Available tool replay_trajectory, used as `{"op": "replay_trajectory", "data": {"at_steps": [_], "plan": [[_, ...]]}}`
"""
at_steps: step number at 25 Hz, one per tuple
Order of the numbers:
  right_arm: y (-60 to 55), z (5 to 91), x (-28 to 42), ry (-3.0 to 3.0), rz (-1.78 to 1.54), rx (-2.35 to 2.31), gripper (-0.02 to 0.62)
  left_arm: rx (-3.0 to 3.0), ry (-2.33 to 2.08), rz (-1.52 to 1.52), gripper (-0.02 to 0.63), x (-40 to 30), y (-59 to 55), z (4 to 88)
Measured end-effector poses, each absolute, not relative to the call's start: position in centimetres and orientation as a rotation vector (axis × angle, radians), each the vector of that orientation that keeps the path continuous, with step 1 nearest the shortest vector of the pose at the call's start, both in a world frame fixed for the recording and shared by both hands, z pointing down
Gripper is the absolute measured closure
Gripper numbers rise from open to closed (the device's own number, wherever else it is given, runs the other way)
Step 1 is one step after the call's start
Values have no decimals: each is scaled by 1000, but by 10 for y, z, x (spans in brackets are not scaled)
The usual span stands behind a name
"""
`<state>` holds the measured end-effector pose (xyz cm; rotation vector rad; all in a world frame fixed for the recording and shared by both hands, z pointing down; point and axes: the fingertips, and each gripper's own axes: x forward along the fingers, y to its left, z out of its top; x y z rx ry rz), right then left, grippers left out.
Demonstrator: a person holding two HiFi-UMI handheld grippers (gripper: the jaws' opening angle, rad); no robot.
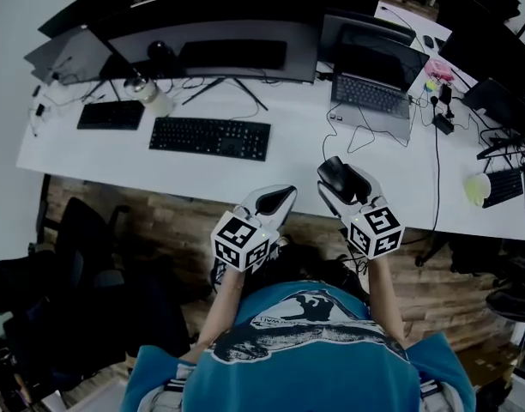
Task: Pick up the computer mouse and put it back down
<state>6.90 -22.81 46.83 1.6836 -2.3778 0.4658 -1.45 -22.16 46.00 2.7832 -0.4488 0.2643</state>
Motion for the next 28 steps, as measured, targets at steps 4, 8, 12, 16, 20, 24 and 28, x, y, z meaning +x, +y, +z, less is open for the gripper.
{"op": "replay_trajectory", "data": {"at_steps": [4, 8, 12, 16, 20, 24, 28], "plan": [[-218, 470, 72, -2361, 475, 1703, 293, 2789, -417, 271, 592, -9, -217, 461], [-219, 472, 75, -2349, 487, 1721, 293, 2791, -399, 274, 592, -7, -213, 462], [-227, 475, 80, -2346, 497, 1737, 293, 2790, -408, 275, 592, -11, -215, 462], [-248, 487, 92, -2320, 508, 1746, 293, 2784, -438, 271, 592, -18, -218, 462], [-277, 511, 106, -2276, 536, 1749, 293, 2779, -476, 264, 592, -28, -224, 462], [-308, 543, 120, -2206, 574, 1733, 293, 2772, -522, 260, 592, -37, -232, 461], [-330, 583, 138, -2099, 619, 1713, 293, 2765, -569, 247, 592, -46, -239, 459]]}}
